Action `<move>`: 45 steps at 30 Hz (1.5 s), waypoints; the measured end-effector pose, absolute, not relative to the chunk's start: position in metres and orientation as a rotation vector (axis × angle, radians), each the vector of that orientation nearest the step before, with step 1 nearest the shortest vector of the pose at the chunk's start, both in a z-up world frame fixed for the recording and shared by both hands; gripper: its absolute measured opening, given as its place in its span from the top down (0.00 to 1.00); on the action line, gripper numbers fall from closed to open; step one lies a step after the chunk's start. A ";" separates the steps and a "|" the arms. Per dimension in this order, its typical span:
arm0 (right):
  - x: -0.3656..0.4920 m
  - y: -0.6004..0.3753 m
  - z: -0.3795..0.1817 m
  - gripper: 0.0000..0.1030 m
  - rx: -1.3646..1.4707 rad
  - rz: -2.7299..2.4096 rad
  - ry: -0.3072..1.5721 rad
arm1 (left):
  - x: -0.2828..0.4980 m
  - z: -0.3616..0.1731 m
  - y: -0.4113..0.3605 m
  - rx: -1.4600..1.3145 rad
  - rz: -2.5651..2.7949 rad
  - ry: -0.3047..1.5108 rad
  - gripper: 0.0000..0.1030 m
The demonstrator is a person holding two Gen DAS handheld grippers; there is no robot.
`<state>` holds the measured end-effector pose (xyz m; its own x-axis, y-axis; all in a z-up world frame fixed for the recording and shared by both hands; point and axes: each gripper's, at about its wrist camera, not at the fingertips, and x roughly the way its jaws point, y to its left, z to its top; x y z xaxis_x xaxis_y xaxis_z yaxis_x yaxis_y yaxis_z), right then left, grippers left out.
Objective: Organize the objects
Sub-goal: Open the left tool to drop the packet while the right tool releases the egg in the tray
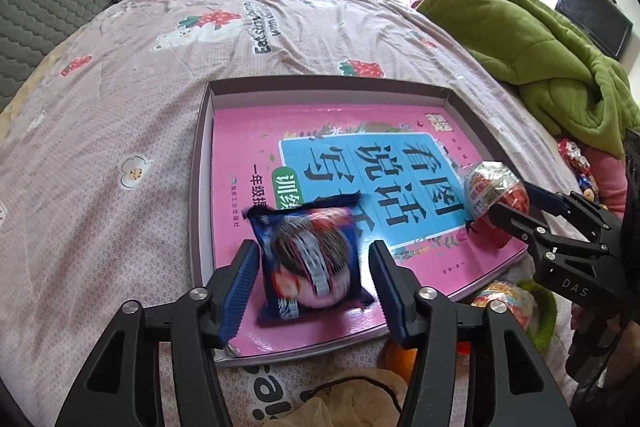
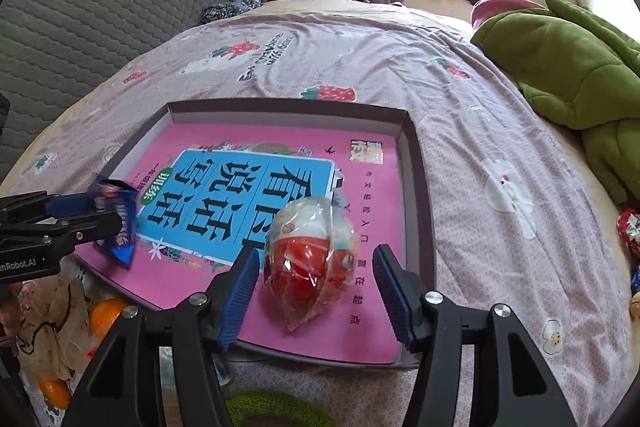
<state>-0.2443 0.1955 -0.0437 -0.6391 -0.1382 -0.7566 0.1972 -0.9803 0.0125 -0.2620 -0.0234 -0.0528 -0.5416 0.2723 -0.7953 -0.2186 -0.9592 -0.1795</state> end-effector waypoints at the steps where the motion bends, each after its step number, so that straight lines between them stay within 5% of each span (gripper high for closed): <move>1: -0.244 0.196 -0.043 0.43 1.229 -2.685 0.103 | -0.262 -0.052 -0.023 -1.321 2.535 -0.088 0.42; 45: -0.174 0.191 0.050 0.38 0.895 -2.717 0.001 | -0.183 0.026 -0.022 -1.131 2.705 -0.039 0.38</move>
<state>-0.1745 0.1910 0.0505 -0.7689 -0.2637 -0.5825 0.2639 -0.9607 0.0865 -0.1830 -0.0216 0.0258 -0.6840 0.2021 -0.7010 -0.1818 -0.9778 -0.1045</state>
